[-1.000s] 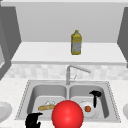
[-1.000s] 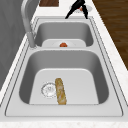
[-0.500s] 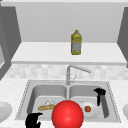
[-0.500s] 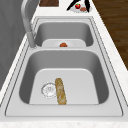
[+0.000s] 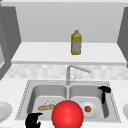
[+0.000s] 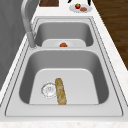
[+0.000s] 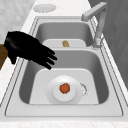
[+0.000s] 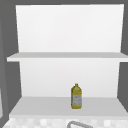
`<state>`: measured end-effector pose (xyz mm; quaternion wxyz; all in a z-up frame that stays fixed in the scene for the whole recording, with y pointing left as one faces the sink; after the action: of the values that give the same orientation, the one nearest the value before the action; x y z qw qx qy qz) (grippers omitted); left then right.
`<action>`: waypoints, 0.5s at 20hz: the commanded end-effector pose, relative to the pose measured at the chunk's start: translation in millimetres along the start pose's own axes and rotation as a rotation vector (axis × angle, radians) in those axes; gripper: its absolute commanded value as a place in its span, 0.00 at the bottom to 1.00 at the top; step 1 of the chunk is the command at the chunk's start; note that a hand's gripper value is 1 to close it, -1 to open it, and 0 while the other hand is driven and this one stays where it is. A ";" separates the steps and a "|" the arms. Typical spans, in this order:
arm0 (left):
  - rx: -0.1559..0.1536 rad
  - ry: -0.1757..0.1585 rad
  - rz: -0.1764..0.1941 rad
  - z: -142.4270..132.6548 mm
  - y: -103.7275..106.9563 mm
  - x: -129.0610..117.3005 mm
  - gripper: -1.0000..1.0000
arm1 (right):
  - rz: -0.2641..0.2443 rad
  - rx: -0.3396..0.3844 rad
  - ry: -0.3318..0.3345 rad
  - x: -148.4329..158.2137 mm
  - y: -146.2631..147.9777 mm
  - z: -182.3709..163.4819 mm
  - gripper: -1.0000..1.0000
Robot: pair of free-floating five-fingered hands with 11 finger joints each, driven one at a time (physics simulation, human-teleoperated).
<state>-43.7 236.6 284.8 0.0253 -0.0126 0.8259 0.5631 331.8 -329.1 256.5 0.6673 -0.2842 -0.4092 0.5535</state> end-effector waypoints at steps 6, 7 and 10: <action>0.000 0.000 0.000 0.0 0.0 0.0 0.50 | 0.008 -0.032 -0.029 -31.4 -26.6 35.1 0.00; 0.000 0.000 0.000 0.0 0.0 0.0 0.50 | 0.009 -0.036 -0.034 -35.5 -29.0 39.7 0.00; 0.000 0.000 0.000 0.0 0.0 0.0 0.50 | 0.028 -0.054 -0.047 -49.3 -35.2 55.2 0.00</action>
<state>-43.7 236.6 284.8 0.0253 -0.0126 0.8259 0.5631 309.4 -373.9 293.8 0.6616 -0.2862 -0.4243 0.5481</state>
